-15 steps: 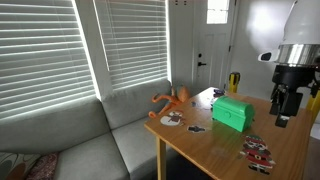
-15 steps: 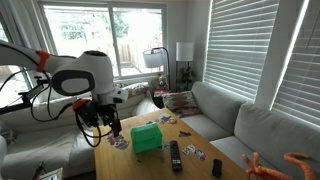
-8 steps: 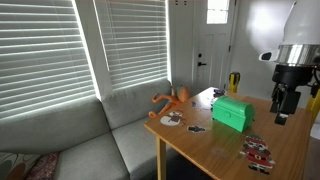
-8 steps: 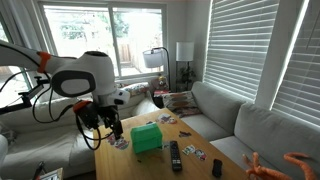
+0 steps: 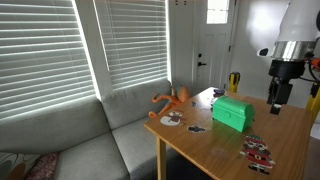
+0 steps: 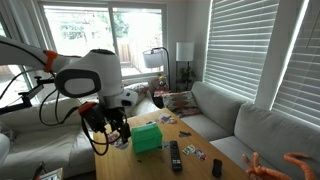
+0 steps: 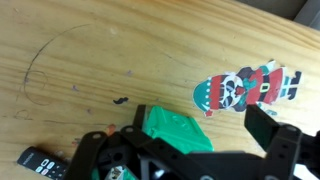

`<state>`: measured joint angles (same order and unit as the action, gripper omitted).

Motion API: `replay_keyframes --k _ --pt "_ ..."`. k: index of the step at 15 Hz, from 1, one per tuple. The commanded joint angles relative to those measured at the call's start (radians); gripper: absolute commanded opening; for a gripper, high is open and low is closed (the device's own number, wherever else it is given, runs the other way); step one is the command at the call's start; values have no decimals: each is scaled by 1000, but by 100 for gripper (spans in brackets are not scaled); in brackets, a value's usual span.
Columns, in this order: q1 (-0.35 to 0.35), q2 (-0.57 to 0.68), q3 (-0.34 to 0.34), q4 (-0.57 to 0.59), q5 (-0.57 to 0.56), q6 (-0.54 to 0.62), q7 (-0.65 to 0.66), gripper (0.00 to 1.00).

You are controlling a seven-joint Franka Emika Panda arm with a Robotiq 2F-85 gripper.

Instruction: Turn the green lunchbox towards the left

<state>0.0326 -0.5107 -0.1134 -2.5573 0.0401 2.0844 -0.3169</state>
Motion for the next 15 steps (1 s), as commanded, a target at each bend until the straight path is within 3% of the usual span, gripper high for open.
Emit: replay_keyframes --k 1,15 --pt "-18 76 -6 72 -20 -2 -2 100" --pt "-25 297 10 267 74 18 114 100"
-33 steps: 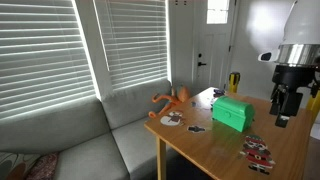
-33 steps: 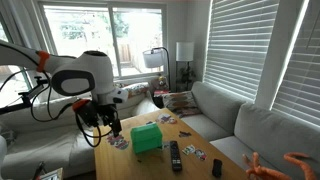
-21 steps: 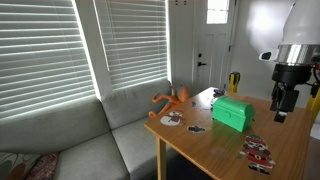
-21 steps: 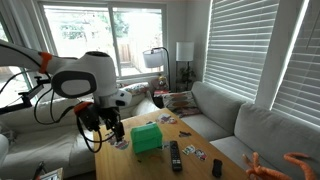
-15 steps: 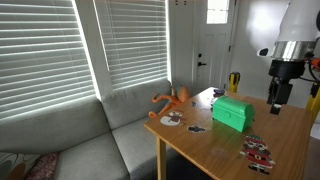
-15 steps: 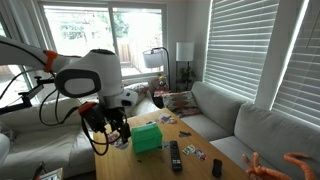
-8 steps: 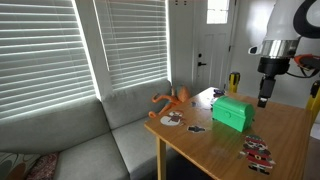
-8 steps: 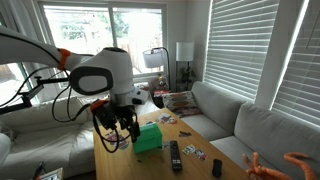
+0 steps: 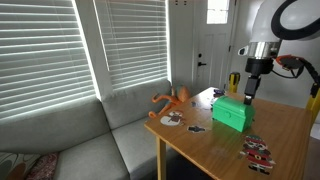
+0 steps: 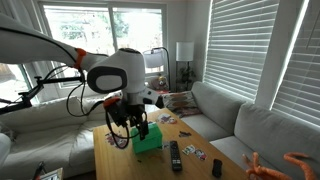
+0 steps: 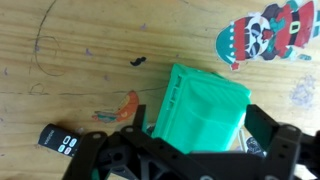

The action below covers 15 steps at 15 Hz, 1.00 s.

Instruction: Turn the green lunchbox towards the left

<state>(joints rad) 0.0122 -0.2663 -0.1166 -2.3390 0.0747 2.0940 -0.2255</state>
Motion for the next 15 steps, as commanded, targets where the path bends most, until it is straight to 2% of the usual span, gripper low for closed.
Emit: replay_keyframes --k 1,10,15 --pt "-5 64 17 58 43 8 29 100" --pt "-11 135 63 103 10 -8 159 100" --pt "-9 146 66 103 3 -15 123 100"
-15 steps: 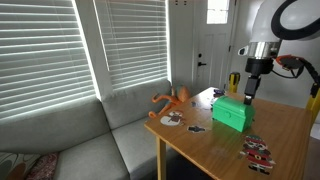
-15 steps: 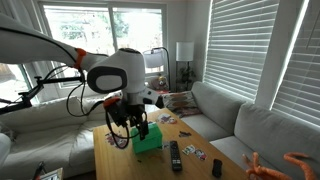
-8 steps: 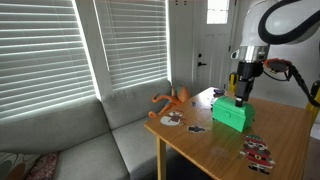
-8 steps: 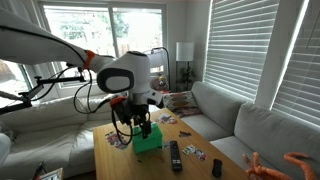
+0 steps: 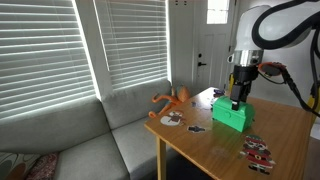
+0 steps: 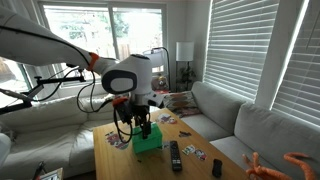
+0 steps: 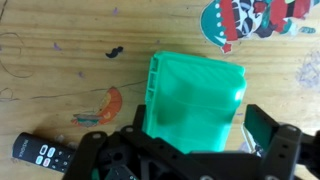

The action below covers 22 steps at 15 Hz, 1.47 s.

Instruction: Turn the green lunchbox towards the left

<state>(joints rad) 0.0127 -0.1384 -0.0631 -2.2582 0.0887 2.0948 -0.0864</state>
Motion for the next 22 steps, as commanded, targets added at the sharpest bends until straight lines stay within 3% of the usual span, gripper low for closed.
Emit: replay_keyframes --k 1,11,22 --pt "-8 18 12 21 -13 -23 -39 100" --pt "9 22 24 23 -112 -71 -352 100" --pt "30 50 36 30 -195 -72 -815 100"
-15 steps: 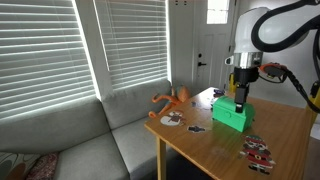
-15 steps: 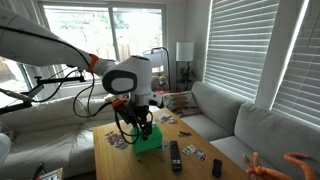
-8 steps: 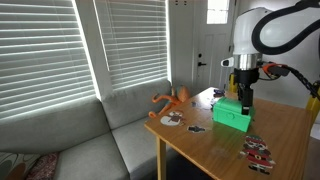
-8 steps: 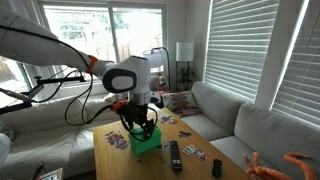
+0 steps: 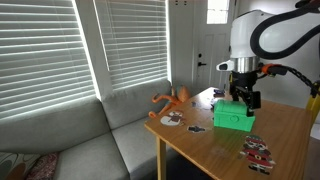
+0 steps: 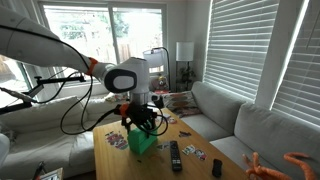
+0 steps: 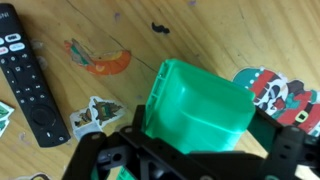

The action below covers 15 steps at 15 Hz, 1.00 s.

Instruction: Turn the green lunchbox towards the left

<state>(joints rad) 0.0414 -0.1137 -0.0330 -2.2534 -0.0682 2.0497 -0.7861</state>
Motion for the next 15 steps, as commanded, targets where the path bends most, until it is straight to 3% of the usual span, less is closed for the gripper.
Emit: replay_keyframes --k 1,11,15 --pt "2 26 7 28 -49 -28 -156 100" --pt "4 10 27 1 -198 6 -526 100" --pt "6 1 42 -21 -286 60 -610 100"
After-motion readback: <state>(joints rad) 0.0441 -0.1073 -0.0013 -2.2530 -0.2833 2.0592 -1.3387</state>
